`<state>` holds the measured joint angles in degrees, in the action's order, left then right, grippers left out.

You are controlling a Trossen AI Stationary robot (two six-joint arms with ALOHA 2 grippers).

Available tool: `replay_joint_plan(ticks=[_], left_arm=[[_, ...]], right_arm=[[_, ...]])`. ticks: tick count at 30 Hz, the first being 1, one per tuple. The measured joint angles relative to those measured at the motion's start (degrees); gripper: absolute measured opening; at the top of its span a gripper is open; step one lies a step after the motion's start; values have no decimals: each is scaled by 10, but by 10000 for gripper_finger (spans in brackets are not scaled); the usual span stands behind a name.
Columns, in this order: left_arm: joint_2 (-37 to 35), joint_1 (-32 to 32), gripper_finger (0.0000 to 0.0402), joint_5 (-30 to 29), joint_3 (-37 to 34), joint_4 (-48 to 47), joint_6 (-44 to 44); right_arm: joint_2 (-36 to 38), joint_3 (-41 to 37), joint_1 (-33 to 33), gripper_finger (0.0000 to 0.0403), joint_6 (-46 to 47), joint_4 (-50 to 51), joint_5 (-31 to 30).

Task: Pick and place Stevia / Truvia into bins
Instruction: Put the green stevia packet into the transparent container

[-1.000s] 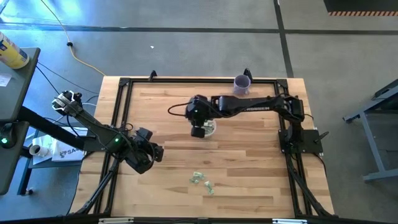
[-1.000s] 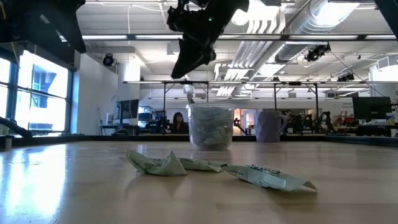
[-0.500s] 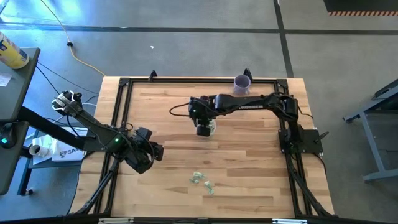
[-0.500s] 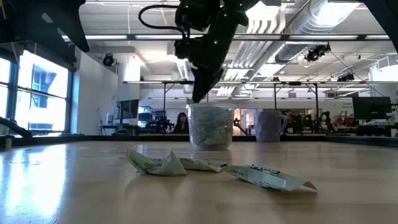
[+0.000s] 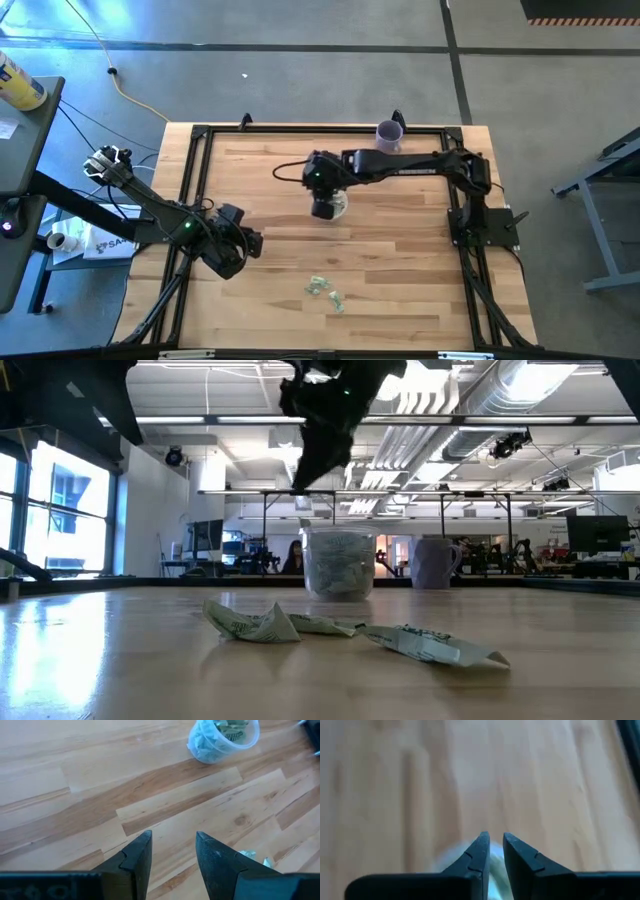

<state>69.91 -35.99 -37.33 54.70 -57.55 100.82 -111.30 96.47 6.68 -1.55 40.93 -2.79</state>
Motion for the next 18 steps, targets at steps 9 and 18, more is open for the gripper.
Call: replay_joint_plan(ticks=[9, 18], left_arm=[[0, 0, 184, -21, 0, -12, 0], [0, 0, 184, -21, 0, -14, 0]], right_arm=[[-43, -1, 1, 52, 20, -50, 21], [-52, -1, 15, 28, 0, 36, 2]])
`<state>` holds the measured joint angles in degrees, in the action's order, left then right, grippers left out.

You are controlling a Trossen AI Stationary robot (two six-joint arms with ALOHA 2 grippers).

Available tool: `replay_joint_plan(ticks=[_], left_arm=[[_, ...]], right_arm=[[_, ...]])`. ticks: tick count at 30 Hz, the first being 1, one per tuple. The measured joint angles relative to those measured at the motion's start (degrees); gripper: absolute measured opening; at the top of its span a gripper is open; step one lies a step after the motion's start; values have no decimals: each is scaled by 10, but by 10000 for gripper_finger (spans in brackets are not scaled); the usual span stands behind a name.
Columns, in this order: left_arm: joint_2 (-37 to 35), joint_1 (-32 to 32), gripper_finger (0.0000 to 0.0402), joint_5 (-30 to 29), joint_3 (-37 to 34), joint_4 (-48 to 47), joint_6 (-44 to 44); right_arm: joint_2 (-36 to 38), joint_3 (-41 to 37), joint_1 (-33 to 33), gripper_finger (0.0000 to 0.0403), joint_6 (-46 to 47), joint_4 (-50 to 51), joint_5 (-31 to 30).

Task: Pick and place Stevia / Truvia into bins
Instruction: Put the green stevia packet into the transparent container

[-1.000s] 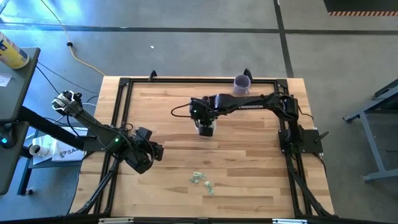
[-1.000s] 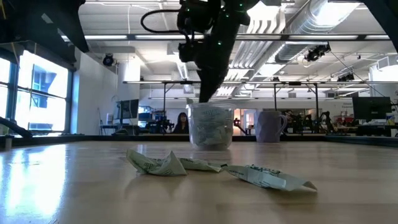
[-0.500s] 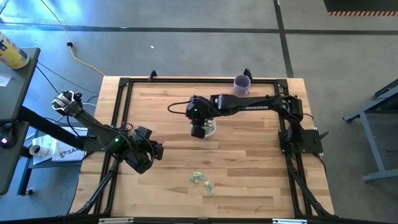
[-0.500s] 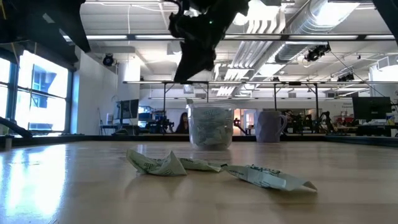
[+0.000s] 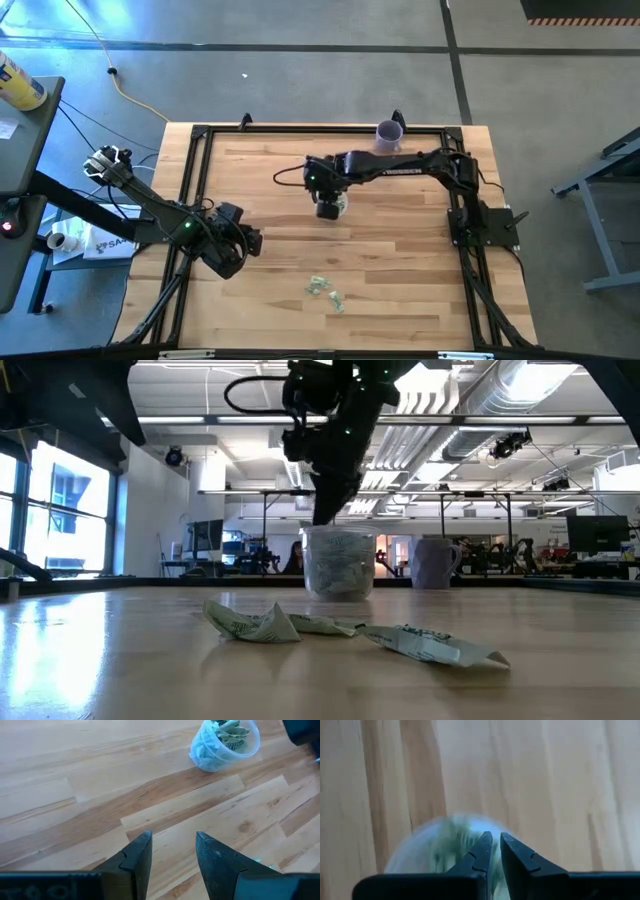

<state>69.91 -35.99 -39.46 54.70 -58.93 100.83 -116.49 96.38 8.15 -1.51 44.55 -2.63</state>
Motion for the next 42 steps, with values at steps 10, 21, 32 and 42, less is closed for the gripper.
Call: replay_joint_plan(ticks=[10, 21, 32, 42], left_arm=[[0, 0, 184, 0, 0, -13, 0], [0, 0, 184, 14, 0, -8, -16], [4, 0, 184, 44, 0, 0, -65], [5, 0, 184, 57, -1, 9, -80]], right_arm=[[37, -1, -15, 42, 0, 28, -13], [71, -61, -132, 89, -61, 122, 93], [69, -212, -262, 195, 77, -185, 48], [24, -268, -305, 236, 185, -389, -39]])
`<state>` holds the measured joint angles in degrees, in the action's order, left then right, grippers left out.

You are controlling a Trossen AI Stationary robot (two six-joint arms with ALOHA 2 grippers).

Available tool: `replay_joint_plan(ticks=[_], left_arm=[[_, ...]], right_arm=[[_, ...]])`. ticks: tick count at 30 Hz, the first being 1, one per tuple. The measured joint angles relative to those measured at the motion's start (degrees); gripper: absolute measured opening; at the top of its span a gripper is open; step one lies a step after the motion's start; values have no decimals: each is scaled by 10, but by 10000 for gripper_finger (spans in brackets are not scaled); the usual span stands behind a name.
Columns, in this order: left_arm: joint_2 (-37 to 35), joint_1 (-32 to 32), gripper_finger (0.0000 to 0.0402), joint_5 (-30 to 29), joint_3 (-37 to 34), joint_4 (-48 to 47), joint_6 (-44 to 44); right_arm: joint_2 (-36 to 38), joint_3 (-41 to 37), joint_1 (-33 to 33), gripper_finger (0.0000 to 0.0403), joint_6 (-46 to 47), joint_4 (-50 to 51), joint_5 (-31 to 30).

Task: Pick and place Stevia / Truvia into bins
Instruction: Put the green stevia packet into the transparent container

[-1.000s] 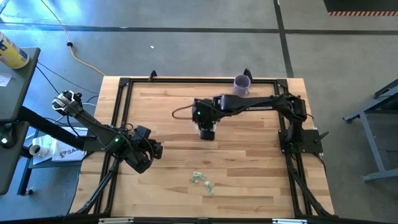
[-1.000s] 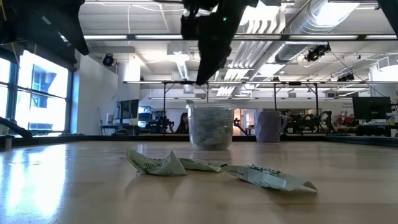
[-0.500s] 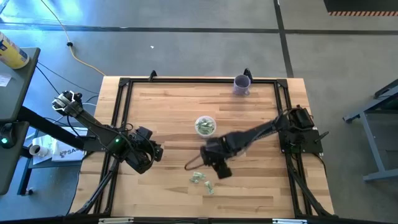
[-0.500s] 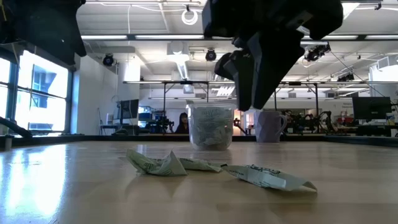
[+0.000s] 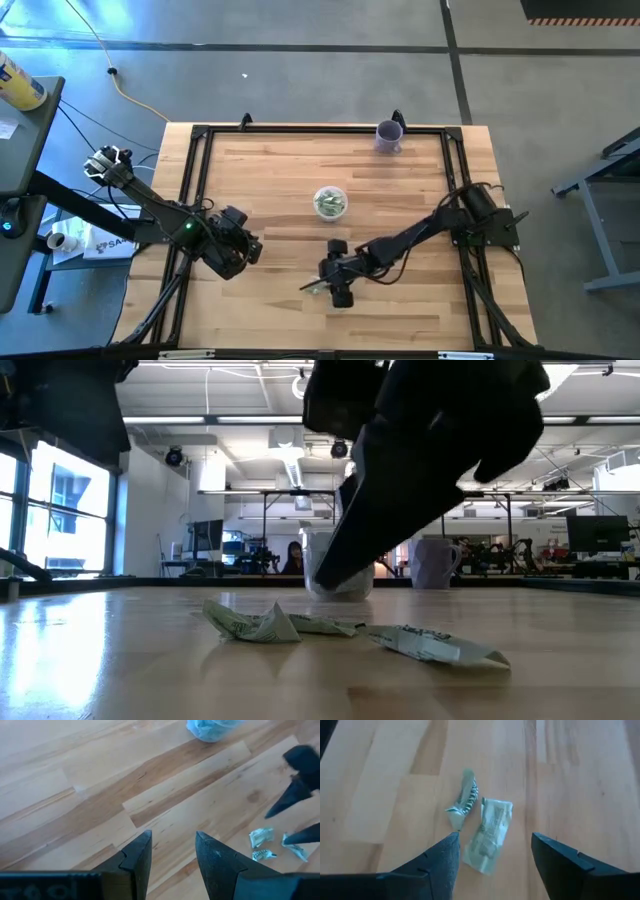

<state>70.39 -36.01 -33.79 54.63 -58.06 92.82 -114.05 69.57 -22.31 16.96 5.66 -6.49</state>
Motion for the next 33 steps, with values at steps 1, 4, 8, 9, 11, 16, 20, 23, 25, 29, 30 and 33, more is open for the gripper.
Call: replay_joint_plan(ticks=[1, 4, 8, 9, 11, 16, 20, 23, 25, 29, 30, 33], left_arm=[[0, 0, 184, 0, 0, 1, 0], [0, 0, 184, 7, 0, 1, 0], [0, 0, 184, 15, 0, 1, 0], [0, 0, 184, 15, 0, 1, 0], [0, 0, 184, 16, 0, 1, 0], [0, 0, 184, 18, 0, -1, 0], [0, 0, 184, 19, 0, -6, 0], [0, 0, 184, 19, 0, -6, 0], [0, 0, 184, 19, 0, -6, -1], [0, 0, 184, 19, 0, -6, -11], [0, 0, 184, 19, 0, -6, -11], [0, 0, 184, 19, 0, -6, -11]], right_arm=[[-7, 0, 0, 236, 10, -5, 2], [-29, 1, 0, 236, 31, -30, -1], [-43, 2, 0, 236, 53, -53, 9], [-47, 2, 0, 236, 54, -52, 5], [-50, 1, 0, 236, 55, -49, -6], [-52, 2, 0, 204, 39, -18, -41], [-52, 2, 0, 141, 38, 2, -70], [-52, 2, 0, 86, 38, 12, -75], [-52, 3, 0, 49, 38, 14, -73], [-54, 31, 5, 10, 36, 52, -71], [-56, 45, 7, 14, 38, 69, -77], [-53, 86, 20, 19, 33, 124, -114]])
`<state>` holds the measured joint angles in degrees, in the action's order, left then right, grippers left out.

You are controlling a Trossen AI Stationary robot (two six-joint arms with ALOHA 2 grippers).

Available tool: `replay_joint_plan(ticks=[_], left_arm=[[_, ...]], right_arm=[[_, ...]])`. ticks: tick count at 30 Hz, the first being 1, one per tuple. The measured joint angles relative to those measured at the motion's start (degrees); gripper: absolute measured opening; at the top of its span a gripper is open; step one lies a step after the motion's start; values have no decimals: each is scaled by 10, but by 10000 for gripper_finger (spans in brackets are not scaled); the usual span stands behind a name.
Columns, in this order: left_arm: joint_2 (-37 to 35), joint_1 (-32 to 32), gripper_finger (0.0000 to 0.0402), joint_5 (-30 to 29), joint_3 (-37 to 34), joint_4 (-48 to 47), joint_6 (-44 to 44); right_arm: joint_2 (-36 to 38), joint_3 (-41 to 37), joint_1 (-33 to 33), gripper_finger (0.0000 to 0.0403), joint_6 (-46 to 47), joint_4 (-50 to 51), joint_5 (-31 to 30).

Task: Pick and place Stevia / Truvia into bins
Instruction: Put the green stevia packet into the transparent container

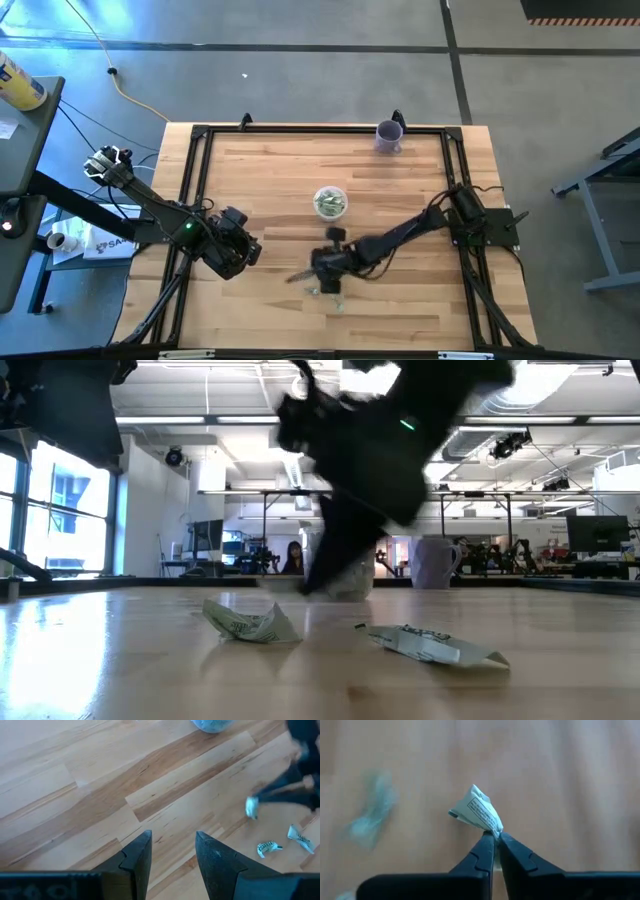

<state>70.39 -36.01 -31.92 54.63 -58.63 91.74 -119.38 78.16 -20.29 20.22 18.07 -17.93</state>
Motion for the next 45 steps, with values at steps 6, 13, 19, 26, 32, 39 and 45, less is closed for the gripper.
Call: replay_joint_plan(ticks=[6, 13, 19, 26, 32, 39, 45], left_arm=[[0, 0, 184, 0, 0, 1, 0], [0, 0, 184, -1, 0, 2, 0], [0, 0, 184, -19, 0, 1, 0], [0, 0, 184, -23, 0, 1, 0], [0, 0, 184, -36, 0, 1, 2], [0, 0, 184, -39, 0, 1, 11], [0, 0, 184, -48, 0, 2, 21]], right_arm=[[65, 87, 34, 10, -51, 61, -79], [122, 165, 126, 7, -52, 311, -121], [120, 119, 223, 13, -112, 356, 12], [120, 55, 240, 18, -155, 260, 70], [120, 52, 239, 46, -171, 211, 86], [120, 44, 242, 143, -220, 254, 43], [125, 44, 242, 216, -275, 276, -11]])
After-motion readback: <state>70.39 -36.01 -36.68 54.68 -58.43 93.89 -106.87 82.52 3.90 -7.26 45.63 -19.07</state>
